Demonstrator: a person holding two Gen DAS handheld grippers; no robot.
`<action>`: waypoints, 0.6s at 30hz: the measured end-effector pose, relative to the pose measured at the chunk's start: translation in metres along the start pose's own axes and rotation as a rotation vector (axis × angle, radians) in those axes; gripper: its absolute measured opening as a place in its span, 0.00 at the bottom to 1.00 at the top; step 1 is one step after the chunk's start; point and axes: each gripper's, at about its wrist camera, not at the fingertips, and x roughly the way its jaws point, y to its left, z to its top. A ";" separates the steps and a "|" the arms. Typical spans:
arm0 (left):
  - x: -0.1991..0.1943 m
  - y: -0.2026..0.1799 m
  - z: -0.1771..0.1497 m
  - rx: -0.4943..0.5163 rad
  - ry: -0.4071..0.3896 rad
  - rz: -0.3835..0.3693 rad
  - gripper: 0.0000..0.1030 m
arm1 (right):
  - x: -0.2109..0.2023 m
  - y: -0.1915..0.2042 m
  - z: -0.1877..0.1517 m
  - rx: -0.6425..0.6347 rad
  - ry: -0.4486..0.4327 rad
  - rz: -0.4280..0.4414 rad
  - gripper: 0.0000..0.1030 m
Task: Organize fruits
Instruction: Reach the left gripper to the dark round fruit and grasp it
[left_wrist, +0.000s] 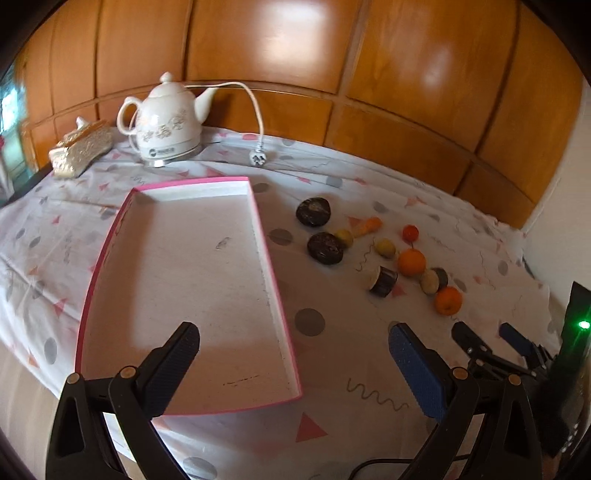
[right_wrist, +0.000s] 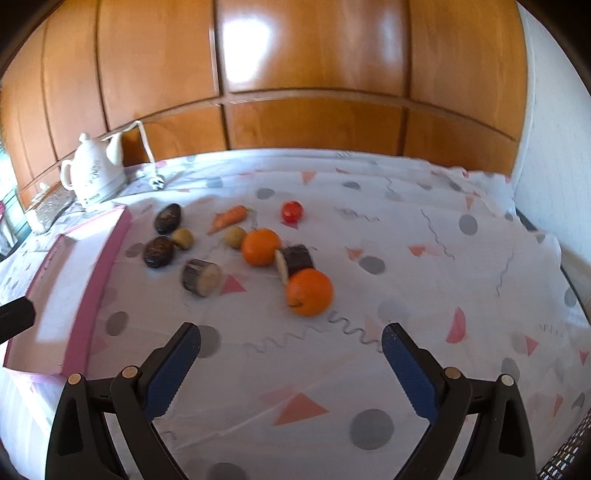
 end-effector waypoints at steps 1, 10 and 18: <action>0.001 -0.003 0.001 0.015 0.002 -0.003 0.99 | 0.001 -0.004 -0.001 0.006 0.003 -0.006 0.97; 0.031 -0.013 0.033 0.077 0.112 -0.184 1.00 | 0.020 -0.035 -0.015 0.024 0.071 -0.061 0.97; 0.071 -0.019 0.087 0.125 0.122 -0.146 1.00 | 0.026 -0.041 -0.017 0.021 0.067 -0.051 0.97</action>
